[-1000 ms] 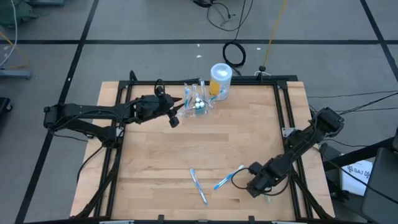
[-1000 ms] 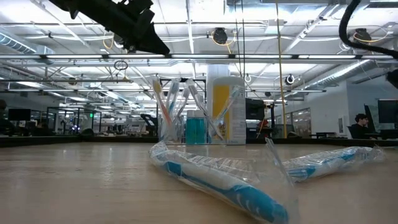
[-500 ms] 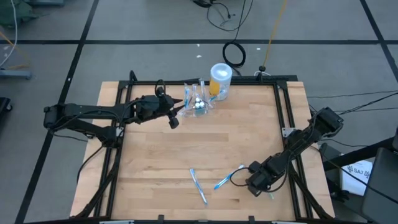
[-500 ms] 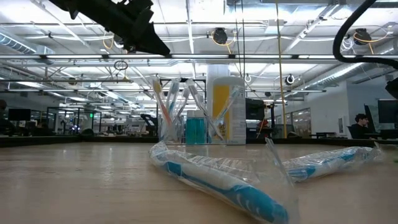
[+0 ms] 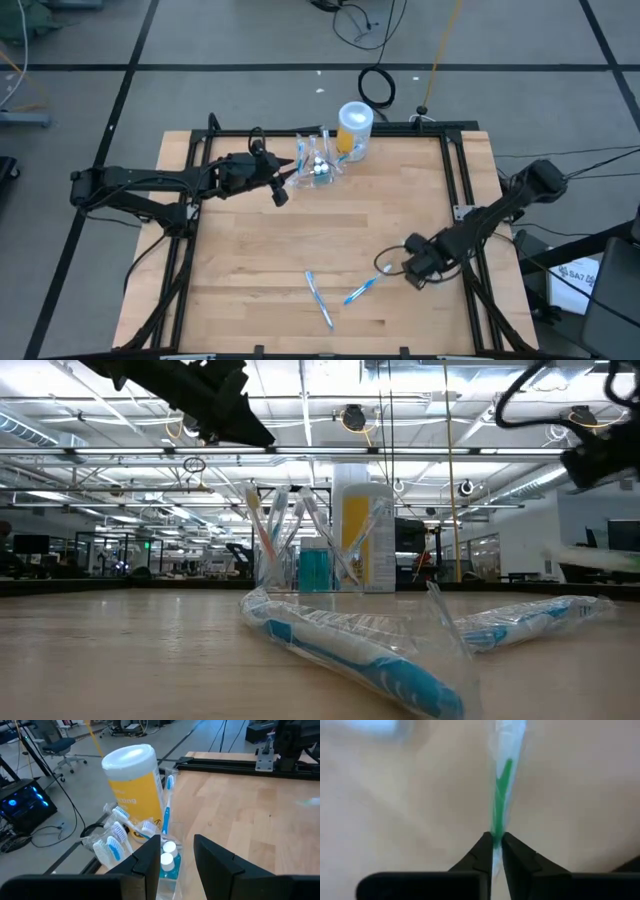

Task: Pick & Place toothbrushing station
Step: Put the green toothbrush into the right section of the transparent organizer

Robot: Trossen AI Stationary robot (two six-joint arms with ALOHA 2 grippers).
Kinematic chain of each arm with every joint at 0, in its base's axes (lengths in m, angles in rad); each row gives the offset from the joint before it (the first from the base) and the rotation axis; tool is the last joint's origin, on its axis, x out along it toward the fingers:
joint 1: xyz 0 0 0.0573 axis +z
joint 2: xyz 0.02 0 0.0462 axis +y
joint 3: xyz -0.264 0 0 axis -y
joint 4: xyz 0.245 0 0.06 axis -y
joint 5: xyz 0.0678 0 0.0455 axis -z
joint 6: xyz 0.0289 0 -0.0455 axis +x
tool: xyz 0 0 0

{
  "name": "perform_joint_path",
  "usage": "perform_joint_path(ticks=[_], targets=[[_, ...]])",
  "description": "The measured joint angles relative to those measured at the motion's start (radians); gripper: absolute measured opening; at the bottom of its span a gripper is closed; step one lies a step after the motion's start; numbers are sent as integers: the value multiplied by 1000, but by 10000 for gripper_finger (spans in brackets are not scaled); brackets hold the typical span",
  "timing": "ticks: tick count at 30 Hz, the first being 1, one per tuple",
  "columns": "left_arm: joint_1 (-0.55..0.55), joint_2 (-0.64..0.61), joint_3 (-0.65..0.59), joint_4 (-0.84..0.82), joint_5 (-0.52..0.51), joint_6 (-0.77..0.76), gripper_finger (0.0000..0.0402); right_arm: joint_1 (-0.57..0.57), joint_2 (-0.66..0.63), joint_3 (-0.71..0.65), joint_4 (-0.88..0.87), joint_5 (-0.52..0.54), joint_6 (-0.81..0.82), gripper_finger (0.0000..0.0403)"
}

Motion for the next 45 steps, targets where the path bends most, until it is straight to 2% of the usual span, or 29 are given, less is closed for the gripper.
perform_joint_path(ticks=[3, 7, 9, 11, 15, 20, 26, 30, 33, 37, 39, 42, 45], targets=[[0, 0, 0, 6, 6, -2, 124, -35, -66, 0, -53, 207, -124, 3], [0, 0, 0, 0, 78, -34, 124, -87, -126, 0, 7, 549, -316, 2], [0, 0, 0, 0, 128, -44, 124, -125, -142, 0, 83, 644, -450, 0], [-1, 0, 0, 0, 174, -42, 124, -167, -147, 0, 189, 687, -620, 1], [0, 0, 0, 0, 240, -37, 124, -259, -134, 0, 439, 731, -982, 1], [-7, 0, 0, 0, 279, -2, 124, -381, -83, 1, 766, 730, -1346, 1], [-36, 0, 0, 16, 281, 32, 124, -498, 7, 2, 1024, 734, -1750, 1], [-54, 0, 0, 16, 281, -31, 124, -558, 71, 2, 1124, 804, -1847, 1], [-55, 0, 0, 17, 281, -27, 124, -583, 118, 3, 1152, 770, -1886, 1], [-55, 0, 0, 17, 280, -42, 124, -562, 194, 3, 1155, 748, -2027, 0], [-47, 0, 0, 17, 282, -125, 124, -543, 235, 1, 1180, 752, -2113, 0], [-37, 3, 0, 7, 278, -347, 124, -513, 294, 2, 1300, 754, -2271, 0], [-48, 33, 0, -15, 287, -411, 124, -490, 345, 3, 1504, 752, -2437, 0]])
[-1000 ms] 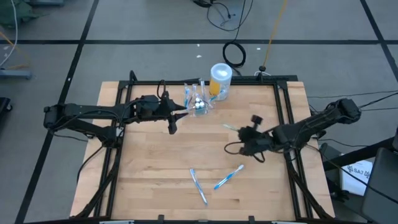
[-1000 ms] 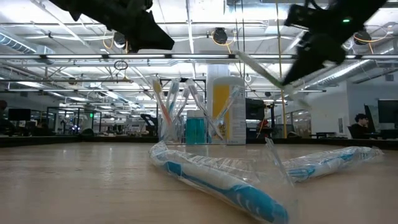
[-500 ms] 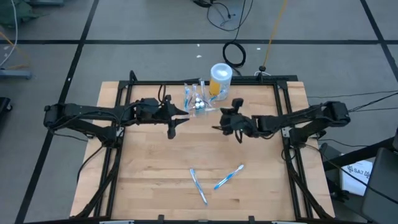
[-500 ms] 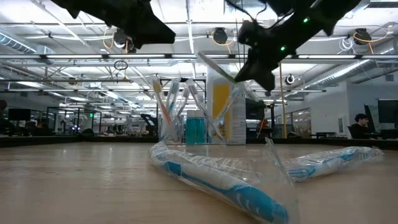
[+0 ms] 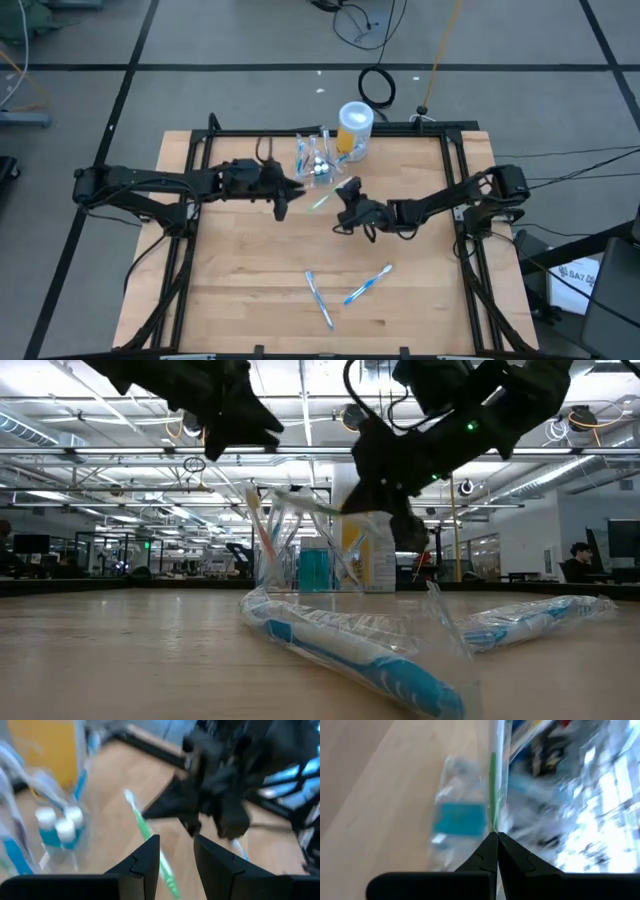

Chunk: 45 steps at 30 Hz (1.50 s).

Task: Pick & Place toothbrushing station
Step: Put the green toothbrush into the right section of the transparent organizer

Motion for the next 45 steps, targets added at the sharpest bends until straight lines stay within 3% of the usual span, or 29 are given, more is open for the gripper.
perform_joint_path(ticks=[5, 9, 15, 31, 45], targets=[[-20, 88, 0, -11, 2, -44, 124, 41, 59, -1, 249, 1, -206, 0], [-26, 149, 0, 0, 53, -89, 124, 68, 66, -1, 298, -1, -302, 0], [-25, 194, 0, 51, 115, -131, 124, 76, 66, -1, 328, 0, -326, 0], [-25, 193, 0, 61, 122, -150, 121, 76, 65, -1, 479, 4, -433, 0], [-25, 192, 0, 67, 121, -73, 5, 74, 65, -1, 483, 1, -423, 0]])
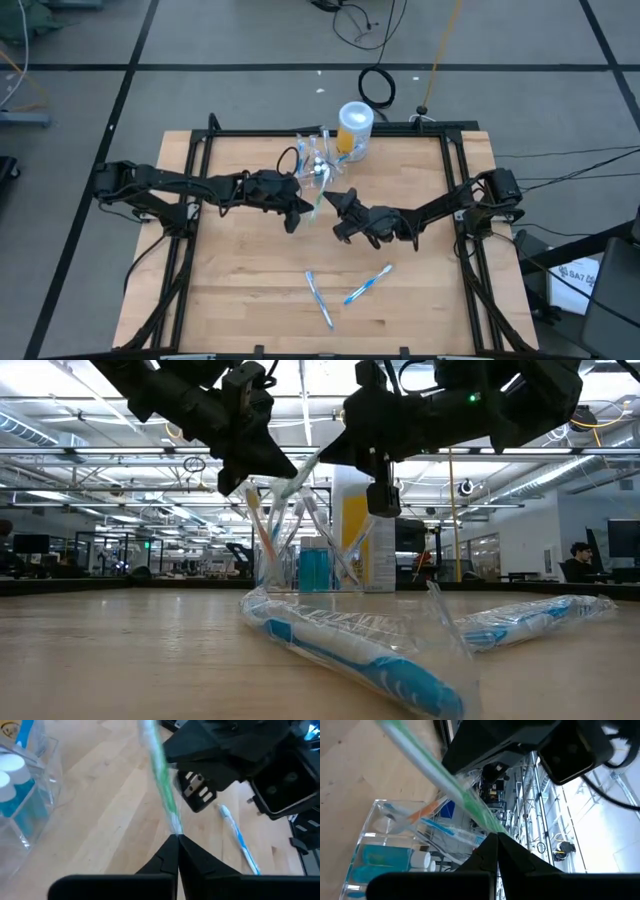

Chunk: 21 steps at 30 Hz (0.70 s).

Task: Pick & Place toothbrushing station
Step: Put the green toothbrush into the right section of the transparent organizer

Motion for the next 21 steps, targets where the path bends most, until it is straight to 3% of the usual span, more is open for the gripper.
perform_joint_path(ticks=[12, 21], targets=[[0, 0, 0, 0, -134, 80, 8, -4, 0, 0, 23, 2, 180, 6], [0, 0, 0, 2, -159, 99, 3, -6, 0, 0, 20, -1, 257, 69]])
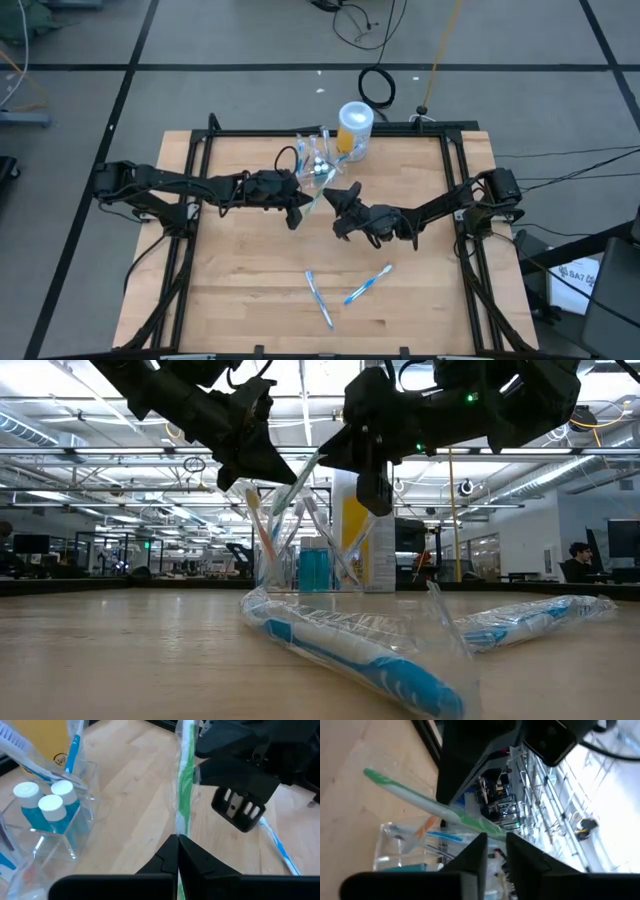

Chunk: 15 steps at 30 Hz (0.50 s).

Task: Pick & Place toothbrushing station
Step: Put the green toothbrush into the right section of the transparent organizer

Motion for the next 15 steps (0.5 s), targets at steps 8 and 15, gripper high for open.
perform_joint_path(ticks=[8, 15], targets=[[0, 0, 0, 8, -16, 17, 3, 8, -12, 0, 6, 3, 87, 136], [0, -6, 0, 20, -27, 38, 3, 61, -153, 0, -25, 102, 254, 153]])
